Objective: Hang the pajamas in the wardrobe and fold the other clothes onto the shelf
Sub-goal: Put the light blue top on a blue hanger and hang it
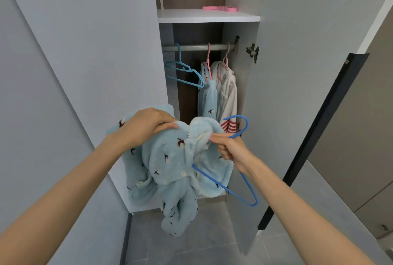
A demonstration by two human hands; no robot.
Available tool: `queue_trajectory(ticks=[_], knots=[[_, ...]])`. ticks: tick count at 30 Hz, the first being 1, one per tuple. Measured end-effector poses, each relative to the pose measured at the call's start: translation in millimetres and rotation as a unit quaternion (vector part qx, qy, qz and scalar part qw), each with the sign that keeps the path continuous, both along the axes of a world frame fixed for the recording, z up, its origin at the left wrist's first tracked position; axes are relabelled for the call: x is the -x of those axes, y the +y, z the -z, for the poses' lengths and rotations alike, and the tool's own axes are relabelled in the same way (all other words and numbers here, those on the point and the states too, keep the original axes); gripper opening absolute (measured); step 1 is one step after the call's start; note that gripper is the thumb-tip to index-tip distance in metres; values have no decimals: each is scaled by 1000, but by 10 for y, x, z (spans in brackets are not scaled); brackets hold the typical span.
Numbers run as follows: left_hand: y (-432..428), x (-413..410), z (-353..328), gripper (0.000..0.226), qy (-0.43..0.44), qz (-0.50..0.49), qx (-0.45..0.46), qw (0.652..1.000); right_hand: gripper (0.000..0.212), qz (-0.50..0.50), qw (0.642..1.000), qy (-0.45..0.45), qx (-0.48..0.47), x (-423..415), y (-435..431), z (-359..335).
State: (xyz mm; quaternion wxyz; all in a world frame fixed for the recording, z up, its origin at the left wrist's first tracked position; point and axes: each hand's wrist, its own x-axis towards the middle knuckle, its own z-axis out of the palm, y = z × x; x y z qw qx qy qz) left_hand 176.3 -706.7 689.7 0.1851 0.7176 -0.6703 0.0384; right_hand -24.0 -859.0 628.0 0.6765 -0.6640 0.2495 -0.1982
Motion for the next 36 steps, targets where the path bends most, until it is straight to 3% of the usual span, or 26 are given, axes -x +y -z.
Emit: queue_trajectory(ticks=[7, 13, 17, 20, 24, 26, 29, 32, 36], knots=[[-86, 300, 18, 25, 44, -11, 194, 980, 38, 59, 998, 19, 33, 0, -54, -12], [-173, 459, -4, 33, -27, 47, 178, 983, 44, 117, 992, -29, -22, 120, -147, 7], [-137, 173, 60, 50, -59, -63, 190, 978, 44, 129, 991, -41, -15, 282, -237, -35], [-105, -129, 147, 77, 75, -206, 145, 965, 44, 136, 989, -48, -19, 362, -274, -44], [-138, -270, 337, 94, 350, -232, 140, 896, 46, 153, 983, -68, -71, 376, -241, -38], [-163, -253, 433, 85, 397, -273, 142, 865, 48, 165, 978, -72, -103, 373, -218, -10], [-241, -223, 462, 41, 405, -261, 110, 869, 46, 158, 977, -70, -127, 370, -200, 5], [-310, -158, 365, 39, 481, -159, 153, 849, 49, 137, 981, -63, -120, 355, -180, -8], [-386, -162, 269, 28, 530, -173, 268, 786, 49, 149, 978, -63, -134, 360, -158, 6]])
